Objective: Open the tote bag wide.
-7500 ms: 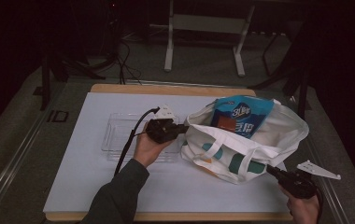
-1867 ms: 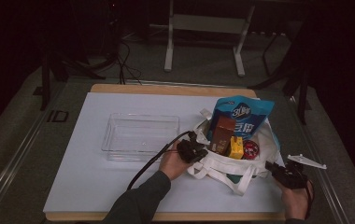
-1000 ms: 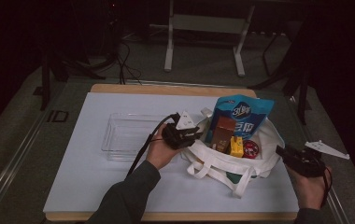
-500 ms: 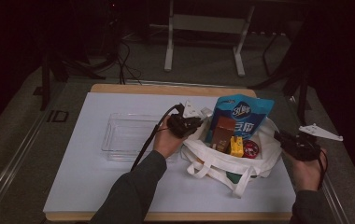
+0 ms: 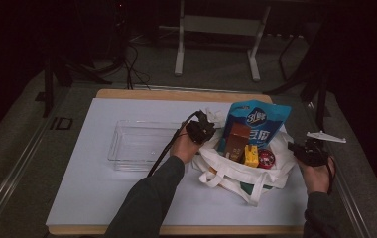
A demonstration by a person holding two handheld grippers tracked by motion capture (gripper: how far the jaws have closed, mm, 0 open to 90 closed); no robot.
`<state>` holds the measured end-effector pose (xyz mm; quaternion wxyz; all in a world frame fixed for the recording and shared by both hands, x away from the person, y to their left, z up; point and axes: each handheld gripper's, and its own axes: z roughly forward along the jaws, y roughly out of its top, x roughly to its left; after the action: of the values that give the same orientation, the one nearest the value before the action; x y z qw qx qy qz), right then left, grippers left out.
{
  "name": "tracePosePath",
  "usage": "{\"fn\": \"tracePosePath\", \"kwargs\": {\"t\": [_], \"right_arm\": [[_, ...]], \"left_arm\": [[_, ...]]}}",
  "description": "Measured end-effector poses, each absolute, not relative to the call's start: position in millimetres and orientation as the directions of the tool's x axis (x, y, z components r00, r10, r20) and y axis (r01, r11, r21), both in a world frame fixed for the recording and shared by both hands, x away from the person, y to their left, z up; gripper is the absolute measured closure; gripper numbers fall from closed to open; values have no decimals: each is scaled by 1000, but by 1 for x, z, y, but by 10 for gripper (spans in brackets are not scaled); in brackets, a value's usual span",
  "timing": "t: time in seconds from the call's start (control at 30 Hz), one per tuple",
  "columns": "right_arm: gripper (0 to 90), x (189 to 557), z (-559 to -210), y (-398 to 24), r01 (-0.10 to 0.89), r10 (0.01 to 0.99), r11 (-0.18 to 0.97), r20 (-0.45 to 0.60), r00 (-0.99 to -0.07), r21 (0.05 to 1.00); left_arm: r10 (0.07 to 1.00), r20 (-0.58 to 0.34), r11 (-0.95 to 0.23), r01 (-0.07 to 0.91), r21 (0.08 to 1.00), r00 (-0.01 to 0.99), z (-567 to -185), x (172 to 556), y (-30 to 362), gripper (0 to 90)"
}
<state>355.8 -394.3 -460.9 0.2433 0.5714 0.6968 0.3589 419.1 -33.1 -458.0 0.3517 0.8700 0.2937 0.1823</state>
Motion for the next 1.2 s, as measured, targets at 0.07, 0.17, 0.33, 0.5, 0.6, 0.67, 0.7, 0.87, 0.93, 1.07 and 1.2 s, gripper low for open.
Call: {"fn": "tracePosePath", "kwargs": {"t": [0.07,0.17,0.33,0.5,0.6,0.67,0.7,0.87,0.93,1.07,1.2], "right_arm": [[872,357,-467,-395,635,971,85,80,-226,768],[871,359,-480,-397,664,969,84,93,-228,743],[872,365,-496,-398,705,971,56,125,-203,707],[858,365,-497,-395,711,973,53,123,-194,701],[798,359,-492,-396,696,969,55,129,-209,716],[745,353,-486,-397,679,967,49,137,-217,732],[715,351,-484,-396,670,965,50,136,-222,741],[642,335,-465,-391,613,963,77,101,-249,786],[603,329,-457,-390,593,961,85,90,-260,801],[539,313,-443,-388,556,956,104,72,-285,825],[551,289,-442,-383,526,936,123,78,-343,841]], "left_arm": [[639,83,-571,400,717,765,-462,423,-31,888],[633,83,-580,401,709,770,-464,424,-32,888],[640,57,-583,436,685,767,-470,428,-35,889],[637,52,-581,435,688,769,-469,427,-34,887],[634,48,-578,431,693,772,-466,426,-32,885],[635,44,-572,432,697,771,-465,425,-32,884],[634,45,-574,430,696,772,-464,425,-31,884],[620,30,-577,430,694,784,-461,423,-26,878],[620,26,-571,429,700,784,-459,423,-24,877],[619,26,-568,424,706,785,-457,421,-24,874],[620,17,-559,427,711,784,-458,420,-23,871]]}}
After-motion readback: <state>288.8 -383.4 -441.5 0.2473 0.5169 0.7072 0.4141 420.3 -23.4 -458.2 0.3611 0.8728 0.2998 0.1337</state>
